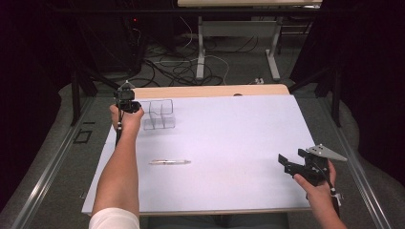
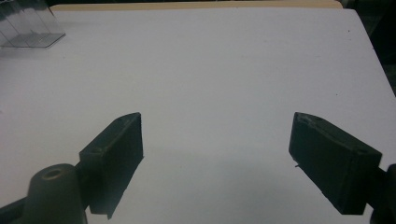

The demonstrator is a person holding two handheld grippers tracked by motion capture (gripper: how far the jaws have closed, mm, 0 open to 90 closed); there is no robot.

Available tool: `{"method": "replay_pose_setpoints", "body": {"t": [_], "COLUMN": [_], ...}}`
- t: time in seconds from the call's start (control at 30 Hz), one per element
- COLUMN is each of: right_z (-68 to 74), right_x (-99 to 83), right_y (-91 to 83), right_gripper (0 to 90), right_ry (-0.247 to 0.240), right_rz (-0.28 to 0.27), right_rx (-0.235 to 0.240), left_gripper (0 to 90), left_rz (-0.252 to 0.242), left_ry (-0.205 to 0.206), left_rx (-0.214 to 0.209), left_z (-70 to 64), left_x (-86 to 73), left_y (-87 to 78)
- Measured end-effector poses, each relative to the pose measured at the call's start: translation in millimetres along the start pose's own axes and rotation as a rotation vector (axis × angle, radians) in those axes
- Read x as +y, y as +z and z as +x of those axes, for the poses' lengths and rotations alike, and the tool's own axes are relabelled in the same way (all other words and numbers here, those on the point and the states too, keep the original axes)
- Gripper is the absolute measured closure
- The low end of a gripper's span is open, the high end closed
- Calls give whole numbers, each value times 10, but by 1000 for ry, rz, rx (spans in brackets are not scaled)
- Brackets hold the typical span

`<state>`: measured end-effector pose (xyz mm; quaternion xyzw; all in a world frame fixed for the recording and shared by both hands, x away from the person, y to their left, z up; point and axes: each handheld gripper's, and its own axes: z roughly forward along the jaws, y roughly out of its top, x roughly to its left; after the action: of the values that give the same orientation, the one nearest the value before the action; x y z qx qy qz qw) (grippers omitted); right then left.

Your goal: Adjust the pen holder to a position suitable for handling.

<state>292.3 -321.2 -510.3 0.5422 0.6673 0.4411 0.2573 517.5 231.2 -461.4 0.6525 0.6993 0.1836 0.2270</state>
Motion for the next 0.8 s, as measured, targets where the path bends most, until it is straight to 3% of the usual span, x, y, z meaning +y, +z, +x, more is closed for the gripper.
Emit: {"method": "replay_pose_setpoints", "body": {"t": [0.17,0.33,0.47,0.8], "right_z": [-2,4,17,18], "right_x": [3,5,14,18], "right_y": [0,3,2,11], "right_gripper": [173,173,173,173], "right_ry": [-4,-6,-4,-6], "right_rz": [-1,-10,-12,-19], "right_rx": [1,-1,10,12], "left_gripper": [893,892,892,892], "left_rz": [-13,-7,6,3], "left_ry": [-17,-21,-23,13], "left_rx": [-28,-38,-53,-73], "left_z": [-86,-255,-423,-909], "left_x": [-35,-115,-198,-367], "left_y": [-70,-134,-170,-285]}}
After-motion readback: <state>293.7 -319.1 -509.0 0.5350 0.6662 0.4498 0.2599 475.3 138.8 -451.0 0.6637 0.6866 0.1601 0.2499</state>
